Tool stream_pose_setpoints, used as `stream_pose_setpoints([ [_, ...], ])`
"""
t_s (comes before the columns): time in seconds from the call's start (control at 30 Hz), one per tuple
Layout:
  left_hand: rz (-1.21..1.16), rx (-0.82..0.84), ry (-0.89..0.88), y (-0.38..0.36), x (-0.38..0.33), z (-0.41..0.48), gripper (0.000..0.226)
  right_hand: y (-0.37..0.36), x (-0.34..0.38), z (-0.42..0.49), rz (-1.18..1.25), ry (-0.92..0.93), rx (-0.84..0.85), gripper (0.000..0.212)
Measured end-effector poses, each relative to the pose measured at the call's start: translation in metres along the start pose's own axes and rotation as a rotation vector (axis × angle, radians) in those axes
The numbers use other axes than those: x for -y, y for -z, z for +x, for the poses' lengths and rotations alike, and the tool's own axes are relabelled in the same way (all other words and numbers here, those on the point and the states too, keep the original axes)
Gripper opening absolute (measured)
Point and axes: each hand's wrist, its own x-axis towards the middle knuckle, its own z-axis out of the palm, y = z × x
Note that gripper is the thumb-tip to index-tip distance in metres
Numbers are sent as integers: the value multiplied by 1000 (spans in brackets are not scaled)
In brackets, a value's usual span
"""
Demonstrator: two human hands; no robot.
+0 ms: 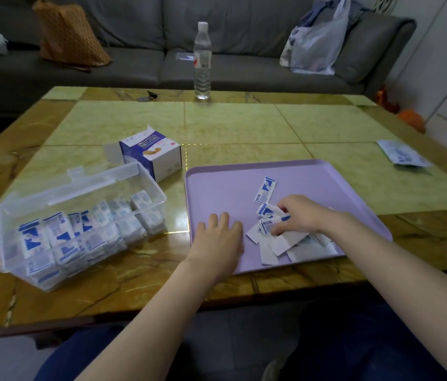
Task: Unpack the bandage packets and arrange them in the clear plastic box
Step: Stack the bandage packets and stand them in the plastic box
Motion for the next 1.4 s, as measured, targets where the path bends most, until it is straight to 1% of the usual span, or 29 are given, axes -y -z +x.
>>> stream_pose_setpoints([
  [0.03,-1,0,-2,0,0,0,37,0,1,-1,8,8,-5,33],
  [0.1,-4,1,-7,1,1,1,38,1,4,-3,44,6,-51,37],
  [0.17,-50,-16,19,1,3,3,39,1,9,-5,102,6,-151,34],
  [0.2,-118,-39,54,2,4,4,41,0,13,-7,135,16,-216,33],
  [0.3,-472,-129,162,6,8,9,52,-1,26,-8,208,101,-443,31],
  [0.33,-553,-173,173,7,9,9,56,-2,31,-8,218,144,-497,32],
  [0.4,-626,-264,181,9,11,10,60,-3,40,-7,247,228,-547,31],
  [0.47,-632,-327,208,8,15,12,61,-8,47,-9,283,294,-552,32],
  [0.5,-611,-337,221,7,17,14,58,-11,50,-9,301,316,-551,31],
  [0.57,-549,-321,242,5,20,16,39,-17,52,-10,335,346,-540,35],
  [0.63,-488,-305,242,5,22,18,20,-22,53,-11,357,335,-520,45],
  [0.7,-473,-316,246,4,23,18,11,-24,53,-10,350,320,-501,43],
  [0.73,-481,-335,254,5,24,17,9,-24,54,-10,337,340,-498,35],
  [0.8,-488,-373,266,5,25,18,11,-25,55,-10,278,376,-512,10],
  [0.83,-498,-394,273,6,27,17,11,-25,56,-10,223,391,-525,11],
  [0.9,-533,-447,282,7,31,17,9,-27,54,-9,111,397,-531,22],
  [0.97,-575,-524,301,10,33,16,11,-27,51,-9,69,342,-516,26],
  [1.03,-621,-616,341,15,35,15,12,-26,48,-10,69,285,-504,25],
  [1.1,-626,-670,378,19,38,14,11,-26,48,-11,25,295,-527,16],
  [1.17,-554,-626,352,19,41,13,14,-26,50,-13,-11,353,-540,13],
  [1.23,-478,-477,287,15,40,13,16,-27,57,-15,9,423,-541,13],
  [1.3,-456,-325,219,10,34,14,16,-27,64,-19,63,441,-536,26],
  [1.37,-468,-283,160,8,28,13,17,-28,66,-21,74,403,-509,40],
  [1.4,-483,-291,137,8,26,13,18,-28,66,-22,56,379,-478,41],
])
